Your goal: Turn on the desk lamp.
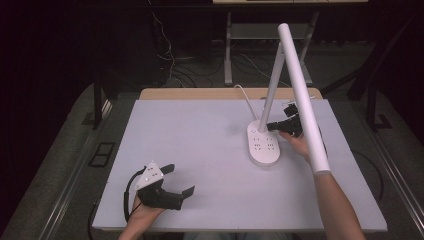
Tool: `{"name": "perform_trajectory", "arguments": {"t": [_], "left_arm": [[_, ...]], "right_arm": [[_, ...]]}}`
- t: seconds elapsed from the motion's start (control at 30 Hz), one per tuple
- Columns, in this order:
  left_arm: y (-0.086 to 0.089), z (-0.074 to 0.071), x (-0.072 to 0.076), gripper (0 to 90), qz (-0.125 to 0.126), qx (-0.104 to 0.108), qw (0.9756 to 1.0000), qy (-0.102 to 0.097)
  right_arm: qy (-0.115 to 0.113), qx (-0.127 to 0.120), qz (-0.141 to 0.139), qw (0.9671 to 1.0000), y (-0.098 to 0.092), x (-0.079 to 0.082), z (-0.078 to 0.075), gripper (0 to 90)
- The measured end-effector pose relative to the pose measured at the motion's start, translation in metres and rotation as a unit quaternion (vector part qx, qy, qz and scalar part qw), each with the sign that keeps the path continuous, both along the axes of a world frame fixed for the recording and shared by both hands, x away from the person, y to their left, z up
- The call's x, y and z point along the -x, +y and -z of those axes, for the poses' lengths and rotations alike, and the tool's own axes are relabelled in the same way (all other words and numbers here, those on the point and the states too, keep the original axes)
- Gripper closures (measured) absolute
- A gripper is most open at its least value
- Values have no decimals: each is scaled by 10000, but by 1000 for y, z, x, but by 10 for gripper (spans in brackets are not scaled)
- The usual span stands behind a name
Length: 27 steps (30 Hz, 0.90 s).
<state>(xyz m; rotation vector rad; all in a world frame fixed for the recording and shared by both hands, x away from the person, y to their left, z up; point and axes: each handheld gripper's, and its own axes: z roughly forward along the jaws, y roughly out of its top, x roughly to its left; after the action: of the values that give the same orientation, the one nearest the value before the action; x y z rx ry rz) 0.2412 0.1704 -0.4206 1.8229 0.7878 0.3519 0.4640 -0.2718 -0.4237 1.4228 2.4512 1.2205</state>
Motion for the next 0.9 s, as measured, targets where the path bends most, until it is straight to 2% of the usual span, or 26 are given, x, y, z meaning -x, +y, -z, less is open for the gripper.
{"name": "perform_trajectory", "arguments": {"t": [0.2,0.37,0.9], "left_arm": [[-1,0,0,0,19,-9,10000,-9],[-2,0,1,0,36,-26,10000,-6],[-2,0,1,0,32,-19,10000,-19]], "right_arm": [[23,-115,36,9999,-1,0,2,892],[27,-24,35,10000,0,0,1,894],[9,-100,86,9999,0,3,3,893]]}}
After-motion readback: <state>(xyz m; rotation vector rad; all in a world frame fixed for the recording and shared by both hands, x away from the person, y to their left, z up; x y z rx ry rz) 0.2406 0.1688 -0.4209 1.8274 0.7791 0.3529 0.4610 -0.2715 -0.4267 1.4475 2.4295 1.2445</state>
